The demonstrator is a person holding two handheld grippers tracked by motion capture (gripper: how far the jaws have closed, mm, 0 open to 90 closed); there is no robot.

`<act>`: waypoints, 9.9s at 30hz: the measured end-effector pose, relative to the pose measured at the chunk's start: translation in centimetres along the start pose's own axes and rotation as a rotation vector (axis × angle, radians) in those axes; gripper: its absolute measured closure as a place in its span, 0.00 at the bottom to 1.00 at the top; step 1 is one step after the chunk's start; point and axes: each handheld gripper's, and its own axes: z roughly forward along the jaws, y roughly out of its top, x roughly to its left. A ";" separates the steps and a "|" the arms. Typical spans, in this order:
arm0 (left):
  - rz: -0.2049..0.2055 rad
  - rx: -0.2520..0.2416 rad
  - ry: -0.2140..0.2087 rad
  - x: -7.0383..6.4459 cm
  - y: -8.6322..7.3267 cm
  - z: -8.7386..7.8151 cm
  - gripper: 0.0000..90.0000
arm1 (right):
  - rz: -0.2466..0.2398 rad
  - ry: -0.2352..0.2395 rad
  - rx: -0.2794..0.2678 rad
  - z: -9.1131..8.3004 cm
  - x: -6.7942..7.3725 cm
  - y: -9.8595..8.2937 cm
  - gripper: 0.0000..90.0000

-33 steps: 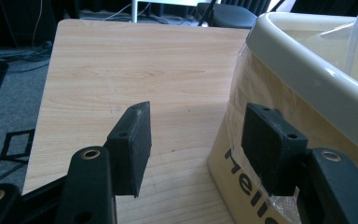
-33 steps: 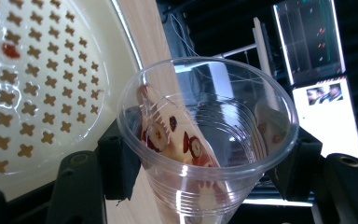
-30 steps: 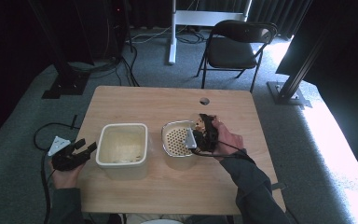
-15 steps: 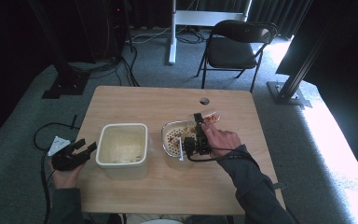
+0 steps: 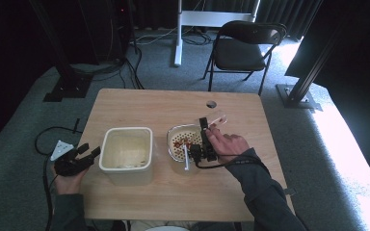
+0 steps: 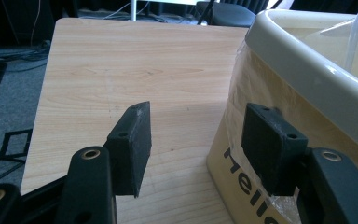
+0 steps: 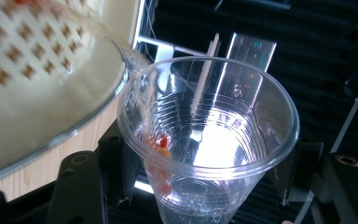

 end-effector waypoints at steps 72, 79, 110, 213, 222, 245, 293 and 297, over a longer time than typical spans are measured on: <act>-0.006 0.022 0.000 0.1 -0.6 0.1 0.48 | 0.115 0.003 -0.087 -1.1 -0.4 0.4 0.40; -0.005 0.024 -0.001 0.0 -0.6 0.2 0.48 | 0.093 0.011 -0.108 -1.5 -0.1 0.7 0.40; -0.014 0.026 0.012 0.1 -0.9 -0.1 0.48 | 0.778 0.249 -0.205 -1.8 -1.2 -5.2 0.39; -0.026 0.048 0.008 0.1 -1.8 0.1 0.48 | 1.308 0.904 -0.833 1.1 -9.3 2.5 0.37; -0.026 0.045 0.010 0.1 -1.9 0.1 0.48 | 1.301 0.961 -0.859 1.7 -9.3 4.6 0.37; -0.031 0.044 0.006 0.1 -2.0 0.1 0.48 | 1.312 1.042 -0.921 2.2 -10.1 8.8 0.34; -0.036 0.047 0.009 0.2 -2.1 0.0 0.48 | 1.357 1.075 -0.960 2.1 -10.2 11.3 0.16; -0.035 0.051 0.008 0.2 -2.2 0.1 0.48 | 1.359 1.043 -0.941 1.8 -10.1 10.1 0.17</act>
